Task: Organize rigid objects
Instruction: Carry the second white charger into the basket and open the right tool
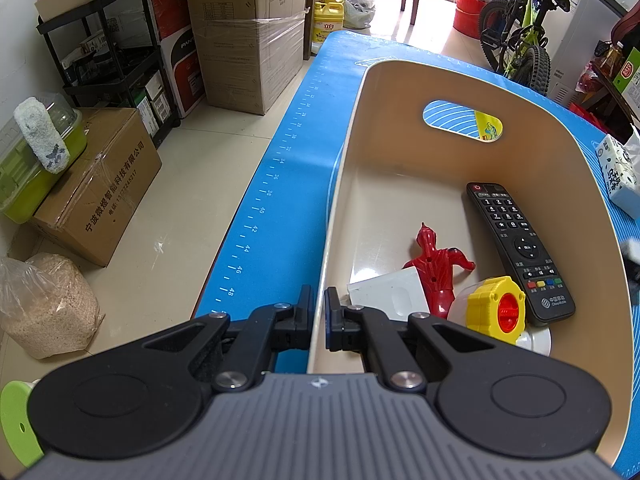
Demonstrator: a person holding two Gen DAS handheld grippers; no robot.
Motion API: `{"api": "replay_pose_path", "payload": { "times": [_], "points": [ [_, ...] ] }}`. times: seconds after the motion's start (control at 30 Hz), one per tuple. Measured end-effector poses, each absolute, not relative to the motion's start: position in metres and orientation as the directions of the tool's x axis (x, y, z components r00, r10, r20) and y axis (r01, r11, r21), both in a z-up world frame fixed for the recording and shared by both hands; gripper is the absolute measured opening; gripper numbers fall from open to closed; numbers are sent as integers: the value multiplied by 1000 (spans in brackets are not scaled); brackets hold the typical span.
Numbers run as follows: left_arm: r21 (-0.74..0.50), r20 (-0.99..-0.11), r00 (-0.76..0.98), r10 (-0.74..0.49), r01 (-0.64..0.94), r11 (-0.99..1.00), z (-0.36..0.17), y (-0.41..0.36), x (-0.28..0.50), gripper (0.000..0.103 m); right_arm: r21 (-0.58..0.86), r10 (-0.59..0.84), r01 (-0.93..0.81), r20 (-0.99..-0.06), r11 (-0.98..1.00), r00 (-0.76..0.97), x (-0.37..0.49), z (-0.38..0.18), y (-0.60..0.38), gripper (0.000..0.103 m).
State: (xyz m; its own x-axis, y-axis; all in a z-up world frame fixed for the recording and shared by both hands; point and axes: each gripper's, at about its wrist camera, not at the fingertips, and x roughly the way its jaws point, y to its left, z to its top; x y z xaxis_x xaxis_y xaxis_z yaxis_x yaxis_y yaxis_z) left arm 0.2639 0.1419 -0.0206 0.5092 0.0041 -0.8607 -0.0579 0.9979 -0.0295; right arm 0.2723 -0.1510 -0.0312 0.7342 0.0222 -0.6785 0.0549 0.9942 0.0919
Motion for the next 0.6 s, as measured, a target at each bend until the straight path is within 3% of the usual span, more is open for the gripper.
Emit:
{"api": "replay_pose_path", "payload": {
  "times": [0.37, 0.6],
  "points": [
    [-31, -861, 509, 3, -58, 998, -21, 142, 264, 6, 157, 135, -56, -554, 986, 821, 267, 26, -107, 42],
    [-30, -861, 509, 4, -58, 998, -21, 142, 264, 6, 179, 231, -157, -557, 971, 798, 271, 27, -63, 42]
  ]
}}
